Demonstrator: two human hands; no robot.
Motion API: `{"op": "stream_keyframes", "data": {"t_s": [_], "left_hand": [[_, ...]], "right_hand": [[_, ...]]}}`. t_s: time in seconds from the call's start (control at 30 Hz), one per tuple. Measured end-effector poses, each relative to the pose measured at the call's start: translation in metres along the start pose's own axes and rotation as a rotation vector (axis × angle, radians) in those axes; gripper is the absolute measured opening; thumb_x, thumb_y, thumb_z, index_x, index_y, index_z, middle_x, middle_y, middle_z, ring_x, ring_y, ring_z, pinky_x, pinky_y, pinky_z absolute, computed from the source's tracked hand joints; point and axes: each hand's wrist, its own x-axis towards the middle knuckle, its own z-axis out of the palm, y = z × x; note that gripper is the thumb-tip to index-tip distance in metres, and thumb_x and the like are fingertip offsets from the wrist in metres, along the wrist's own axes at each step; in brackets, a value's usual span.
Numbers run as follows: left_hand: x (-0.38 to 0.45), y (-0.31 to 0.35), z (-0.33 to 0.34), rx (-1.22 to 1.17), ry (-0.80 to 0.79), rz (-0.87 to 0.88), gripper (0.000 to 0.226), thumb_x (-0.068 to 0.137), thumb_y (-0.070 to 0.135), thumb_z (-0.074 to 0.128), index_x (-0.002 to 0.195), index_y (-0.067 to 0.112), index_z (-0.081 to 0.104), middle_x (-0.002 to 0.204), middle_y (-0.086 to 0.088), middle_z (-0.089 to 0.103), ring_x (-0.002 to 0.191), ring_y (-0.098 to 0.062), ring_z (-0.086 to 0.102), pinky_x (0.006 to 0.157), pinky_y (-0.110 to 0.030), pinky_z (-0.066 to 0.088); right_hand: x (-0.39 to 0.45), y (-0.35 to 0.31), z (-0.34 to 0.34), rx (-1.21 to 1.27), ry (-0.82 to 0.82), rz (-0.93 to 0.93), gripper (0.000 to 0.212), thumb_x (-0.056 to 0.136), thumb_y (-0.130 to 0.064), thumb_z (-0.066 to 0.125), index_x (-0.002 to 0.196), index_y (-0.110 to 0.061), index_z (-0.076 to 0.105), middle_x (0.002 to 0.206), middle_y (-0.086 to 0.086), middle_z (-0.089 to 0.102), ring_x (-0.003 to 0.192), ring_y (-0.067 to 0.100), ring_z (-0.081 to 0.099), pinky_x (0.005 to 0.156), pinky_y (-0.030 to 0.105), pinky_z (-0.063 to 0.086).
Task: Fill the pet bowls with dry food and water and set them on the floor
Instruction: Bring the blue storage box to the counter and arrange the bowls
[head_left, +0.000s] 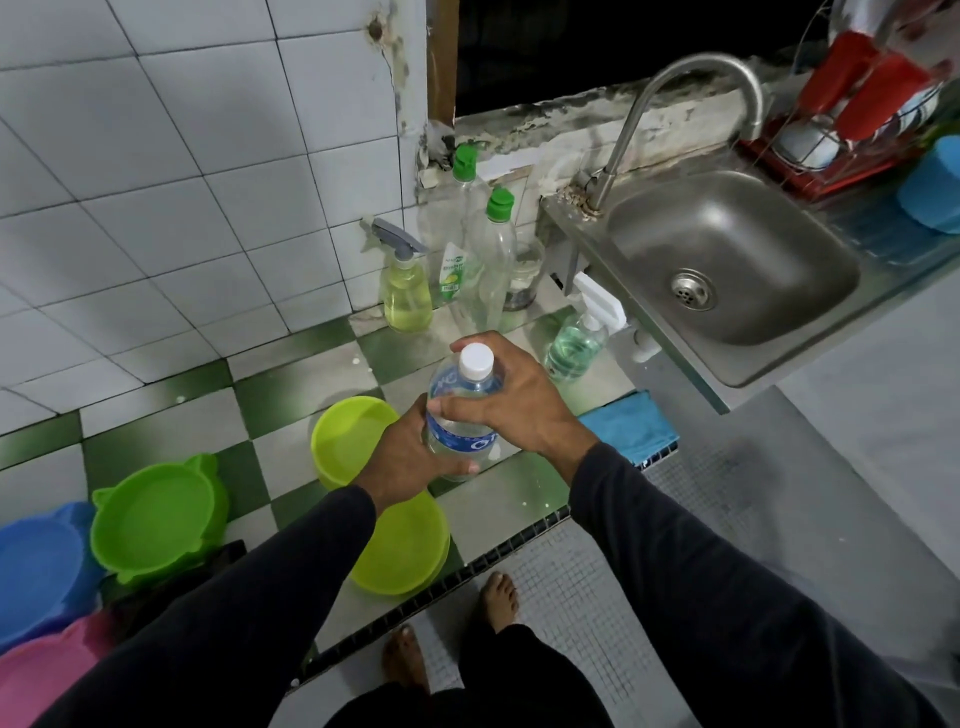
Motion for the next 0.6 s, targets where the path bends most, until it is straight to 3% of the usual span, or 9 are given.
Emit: {"op": "stream_keyframes", "data": {"t_s": [0.2, 0.37, 0.6], "left_hand": [[-0.0008, -0.0021, -0.0002, 0.006, 0.000, 0.016, 0.093, 0.055, 0.032, 0.102, 0.134, 0.035, 0.052, 0.121, 0.022, 0.069, 0.116, -0.004, 0.065, 0.100, -0.035, 0.057], [-0.0012, -0.0037, 0.0014, -0.009, -0.005, 0.001, 0.094, 0.056, 0.031, 0.102, 0.136, 0.034, 0.052, 0.122, 0.022, 0.069, 0.116, -0.004, 0.065, 0.099, -0.032, 0.057], [-0.0035, -0.0036, 0.0026, -0.038, -0.010, -0.014, 0.094, 0.060, 0.027, 0.100, 0.139, 0.032, 0.050, 0.125, 0.017, 0.068, 0.118, -0.007, 0.064, 0.096, -0.026, 0.057]], "right_hand": [[-0.0001, 0.0040, -0.0012, 0.007, -0.022, -0.008, 0.061, 0.063, -0.029, 0.098, 0.114, -0.024, 0.065, 0.104, -0.007, 0.070, 0.100, 0.013, 0.068, 0.088, 0.032, 0.059], [-0.0007, 0.0047, -0.0043, 0.016, -0.067, 0.007, 0.066, 0.065, -0.031, 0.097, 0.122, -0.029, 0.065, 0.115, -0.009, 0.068, 0.106, 0.006, 0.067, 0.091, 0.025, 0.057], [-0.0011, 0.0064, -0.0051, 0.042, -0.065, 0.012, 0.059, 0.069, -0.026, 0.095, 0.121, -0.023, 0.067, 0.117, -0.004, 0.069, 0.109, 0.011, 0.067, 0.099, 0.035, 0.056]]}}
